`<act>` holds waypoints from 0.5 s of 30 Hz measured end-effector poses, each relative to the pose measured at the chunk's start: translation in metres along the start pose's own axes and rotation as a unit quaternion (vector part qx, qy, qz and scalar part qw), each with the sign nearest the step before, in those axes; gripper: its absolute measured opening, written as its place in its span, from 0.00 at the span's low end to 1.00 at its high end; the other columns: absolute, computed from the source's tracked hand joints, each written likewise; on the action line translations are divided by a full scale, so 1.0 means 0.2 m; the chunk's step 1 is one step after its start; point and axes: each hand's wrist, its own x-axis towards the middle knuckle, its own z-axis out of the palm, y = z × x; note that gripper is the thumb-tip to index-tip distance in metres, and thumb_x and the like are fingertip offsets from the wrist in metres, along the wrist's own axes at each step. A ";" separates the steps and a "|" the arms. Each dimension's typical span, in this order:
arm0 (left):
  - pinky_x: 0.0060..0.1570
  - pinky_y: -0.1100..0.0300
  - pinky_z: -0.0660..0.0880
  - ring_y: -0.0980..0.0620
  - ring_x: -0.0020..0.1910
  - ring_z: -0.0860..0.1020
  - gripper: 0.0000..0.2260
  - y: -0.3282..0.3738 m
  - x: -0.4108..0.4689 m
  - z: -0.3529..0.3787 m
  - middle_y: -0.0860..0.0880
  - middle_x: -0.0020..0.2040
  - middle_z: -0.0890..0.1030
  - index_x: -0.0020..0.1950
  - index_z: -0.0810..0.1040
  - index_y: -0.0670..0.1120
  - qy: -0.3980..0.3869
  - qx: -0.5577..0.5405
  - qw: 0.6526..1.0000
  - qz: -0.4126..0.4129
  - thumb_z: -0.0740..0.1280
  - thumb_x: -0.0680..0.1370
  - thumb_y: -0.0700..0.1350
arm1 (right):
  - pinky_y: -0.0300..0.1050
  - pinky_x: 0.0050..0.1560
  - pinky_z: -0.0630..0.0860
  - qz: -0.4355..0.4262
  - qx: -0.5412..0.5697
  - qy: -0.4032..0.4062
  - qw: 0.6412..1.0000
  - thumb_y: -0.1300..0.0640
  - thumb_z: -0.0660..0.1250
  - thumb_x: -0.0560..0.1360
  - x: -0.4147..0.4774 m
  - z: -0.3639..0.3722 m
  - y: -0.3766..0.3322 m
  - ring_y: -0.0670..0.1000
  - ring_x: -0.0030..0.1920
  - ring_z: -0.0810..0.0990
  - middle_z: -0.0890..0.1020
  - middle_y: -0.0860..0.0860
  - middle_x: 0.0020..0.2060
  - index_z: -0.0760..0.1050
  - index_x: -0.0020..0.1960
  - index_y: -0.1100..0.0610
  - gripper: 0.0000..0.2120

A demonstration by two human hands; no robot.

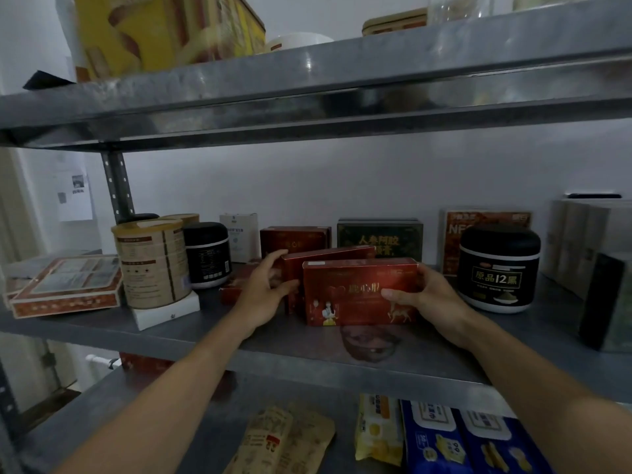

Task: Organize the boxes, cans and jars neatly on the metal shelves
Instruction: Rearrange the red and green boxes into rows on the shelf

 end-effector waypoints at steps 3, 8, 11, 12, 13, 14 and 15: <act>0.53 0.65 0.73 0.58 0.53 0.76 0.29 0.02 0.03 0.08 0.54 0.52 0.77 0.74 0.63 0.57 -0.019 0.008 1.000 0.010 0.70 0.77 0.42 | 0.48 0.53 0.80 -0.008 0.006 0.030 0.999 0.57 0.79 0.62 -0.03 -0.08 0.00 0.50 0.54 0.82 0.83 0.51 0.55 0.74 0.62 0.51 0.30; 0.51 0.71 0.70 0.64 0.51 0.75 0.30 0.02 0.04 0.08 0.56 0.51 0.78 0.76 0.60 0.57 -0.028 -0.002 1.000 0.003 0.68 0.78 0.44 | 0.42 0.47 0.81 -0.019 0.010 0.046 0.999 0.61 0.77 0.68 -0.05 -0.09 0.01 0.49 0.53 0.82 0.83 0.51 0.54 0.74 0.59 0.51 0.23; 0.58 0.63 0.72 0.57 0.55 0.78 0.28 -0.01 0.04 0.03 0.52 0.54 0.80 0.75 0.62 0.56 -0.015 -0.003 1.000 -0.002 0.68 0.77 0.48 | 0.38 0.41 0.80 -0.020 0.008 0.045 0.999 0.61 0.76 0.69 -0.05 -0.08 0.01 0.48 0.53 0.82 0.82 0.50 0.54 0.73 0.61 0.52 0.23; 0.58 0.60 0.74 0.55 0.55 0.79 0.26 -0.01 0.03 0.01 0.52 0.54 0.81 0.74 0.65 0.55 -0.003 -0.006 1.000 0.003 0.68 0.78 0.49 | 0.37 0.40 0.80 -0.020 0.005 0.043 0.999 0.61 0.76 0.69 -0.06 -0.08 0.00 0.48 0.52 0.82 0.82 0.50 0.54 0.73 0.61 0.52 0.24; 0.56 0.58 0.76 0.53 0.53 0.80 0.22 -0.01 0.02 -0.01 0.51 0.52 0.82 0.71 0.69 0.54 0.017 -0.004 1.000 0.012 0.68 0.78 0.48 | 0.37 0.39 0.80 -0.020 0.003 0.042 0.999 0.61 0.76 0.69 -0.05 -0.07 0.00 0.48 0.53 0.82 0.82 0.50 0.54 0.73 0.62 0.52 0.24; 0.54 0.57 0.77 0.52 0.51 0.81 0.18 -0.02 0.02 -0.03 0.51 0.50 0.82 0.67 0.73 0.53 0.047 0.001 0.999 0.024 0.68 0.78 0.47 | 0.37 0.39 0.80 -0.021 0.002 0.043 0.999 0.61 0.76 0.69 -0.05 -0.07 0.00 0.48 0.53 0.82 0.82 0.50 0.54 0.73 0.62 0.53 0.24; 0.54 0.55 0.78 0.51 0.50 0.81 0.14 -0.03 0.02 -0.06 0.51 0.48 0.83 0.63 0.76 0.52 0.084 0.022 0.996 0.032 0.69 0.78 0.45 | 0.37 0.40 0.80 -0.021 0.001 0.043 0.999 0.61 0.76 0.69 -0.05 -0.07 0.01 0.48 0.53 0.82 0.82 0.50 0.55 0.73 0.63 0.53 0.25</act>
